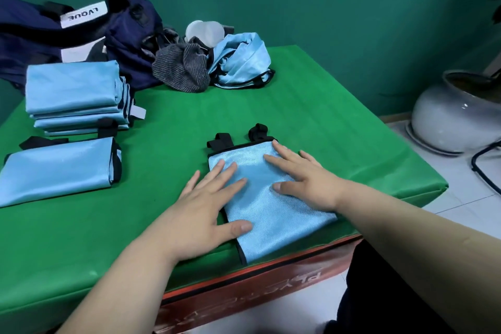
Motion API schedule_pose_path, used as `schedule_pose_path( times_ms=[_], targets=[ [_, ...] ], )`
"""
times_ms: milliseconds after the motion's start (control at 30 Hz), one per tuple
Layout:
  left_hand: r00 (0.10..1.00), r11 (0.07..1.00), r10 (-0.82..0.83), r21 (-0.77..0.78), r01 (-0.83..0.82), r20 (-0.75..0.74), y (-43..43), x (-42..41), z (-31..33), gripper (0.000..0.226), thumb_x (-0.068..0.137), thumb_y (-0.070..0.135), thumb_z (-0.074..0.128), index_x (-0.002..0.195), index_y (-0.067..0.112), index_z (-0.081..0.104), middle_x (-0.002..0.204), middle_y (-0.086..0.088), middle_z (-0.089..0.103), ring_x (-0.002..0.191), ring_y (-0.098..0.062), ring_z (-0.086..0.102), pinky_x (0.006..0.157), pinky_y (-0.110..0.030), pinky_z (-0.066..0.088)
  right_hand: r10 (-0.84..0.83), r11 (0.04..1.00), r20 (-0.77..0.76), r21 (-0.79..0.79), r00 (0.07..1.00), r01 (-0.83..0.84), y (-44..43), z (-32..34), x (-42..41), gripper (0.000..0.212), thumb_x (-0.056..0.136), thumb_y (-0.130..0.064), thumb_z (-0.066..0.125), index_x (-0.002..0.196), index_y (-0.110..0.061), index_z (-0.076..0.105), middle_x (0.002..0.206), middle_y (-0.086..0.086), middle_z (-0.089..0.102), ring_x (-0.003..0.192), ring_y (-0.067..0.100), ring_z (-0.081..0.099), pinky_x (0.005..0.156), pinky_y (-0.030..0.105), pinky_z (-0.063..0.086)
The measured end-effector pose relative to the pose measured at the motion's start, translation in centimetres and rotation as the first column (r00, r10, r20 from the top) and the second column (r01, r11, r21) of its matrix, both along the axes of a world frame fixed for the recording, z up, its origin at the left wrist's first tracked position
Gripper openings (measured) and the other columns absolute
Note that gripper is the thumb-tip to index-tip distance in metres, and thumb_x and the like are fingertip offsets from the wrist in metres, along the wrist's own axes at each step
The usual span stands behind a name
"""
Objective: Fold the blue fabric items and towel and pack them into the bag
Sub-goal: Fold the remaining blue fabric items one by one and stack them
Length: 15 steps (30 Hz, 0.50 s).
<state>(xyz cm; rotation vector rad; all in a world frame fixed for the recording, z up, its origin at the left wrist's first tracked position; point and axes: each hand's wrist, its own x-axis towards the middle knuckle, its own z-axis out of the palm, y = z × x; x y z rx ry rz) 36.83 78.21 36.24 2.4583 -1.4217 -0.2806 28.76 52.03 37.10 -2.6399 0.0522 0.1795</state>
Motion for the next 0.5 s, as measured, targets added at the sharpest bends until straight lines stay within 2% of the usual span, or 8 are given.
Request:
schedule_pose_path(
  times_ms=[67, 133, 300, 400, 500],
  targets=[
    [0.999, 0.996, 0.021, -0.084, -0.024, -0.032, 0.4, -0.8, 0.0, 0.099, 0.072, 0.096, 0.012, 0.154, 0.041, 0.018, 0.160, 0.022, -0.012, 0.143, 0.008, -0.025, 0.123, -0.040, -0.008, -0.059, 0.968, 0.049, 0.247, 0.997, 0.045, -0.6, -0.1, -0.6, 0.062, 0.090, -0.041, 0.058, 0.149, -0.036, 0.040, 0.161, -0.022, 0.005, 0.149, -0.004, 0.001, 0.124, 0.033, -0.001],
    [0.999, 0.991, 0.023, -0.129, -0.028, -0.045, 0.8, -1.9, 0.0, 0.095, 0.076, 0.094, 0.020, 0.153, 0.039, 0.024, 0.161, 0.021, -0.006, 0.145, 0.006, -0.020, 0.123, -0.041, -0.008, -0.093, 0.921, 0.080, 0.386, 0.992, 0.055, -1.3, -0.5, -1.7, 0.053, 0.087, -0.037, 0.060, 0.139, -0.038, 0.052, 0.159, -0.023, 0.020, 0.148, -0.005, 0.006, 0.124, 0.033, 0.006],
    [0.996, 0.974, 0.072, -0.214, -0.080, -0.046, 2.1, -5.6, -0.5, 0.088, 0.077, 0.087, 0.044, 0.149, 0.038, 0.035, 0.162, 0.022, 0.006, 0.149, 0.002, -0.008, 0.123, -0.041, -0.002, -0.063, 0.914, 0.130, 0.407, 0.990, 0.005, -1.8, -0.8, -5.2, 0.042, 0.079, -0.038, 0.064, 0.121, -0.044, 0.059, 0.154, -0.015, 0.037, 0.149, -0.001, 0.011, 0.120, 0.026, 0.012],
    [0.995, 0.979, 0.094, -0.179, -0.095, -0.019, 2.8, -7.9, -0.9, 0.083, 0.078, 0.081, 0.049, 0.148, 0.038, 0.038, 0.161, 0.023, 0.005, 0.149, 0.002, -0.008, 0.124, -0.045, 0.003, -0.048, 0.917, 0.159, 0.399, 0.986, -0.020, -1.8, -0.7, -6.8, 0.039, 0.074, -0.036, 0.069, 0.112, -0.043, 0.062, 0.149, -0.011, 0.044, 0.149, 0.004, 0.017, 0.118, 0.023, 0.015],
    [0.994, 0.987, 0.106, -0.123, -0.106, -0.005, 3.2, -9.5, -0.3, 0.083, 0.077, 0.076, 0.052, 0.149, 0.038, 0.037, 0.160, 0.024, 0.005, 0.148, 0.005, -0.010, 0.125, -0.044, 0.002, -0.004, 0.945, 0.191, 0.322, 0.982, -0.059, -1.7, -0.3, -8.5, 0.044, 0.074, -0.035, 0.074, 0.116, -0.037, 0.064, 0.148, -0.008, 0.046, 0.149, 0.006, 0.020, 0.119, 0.023, 0.018]
  ],
)
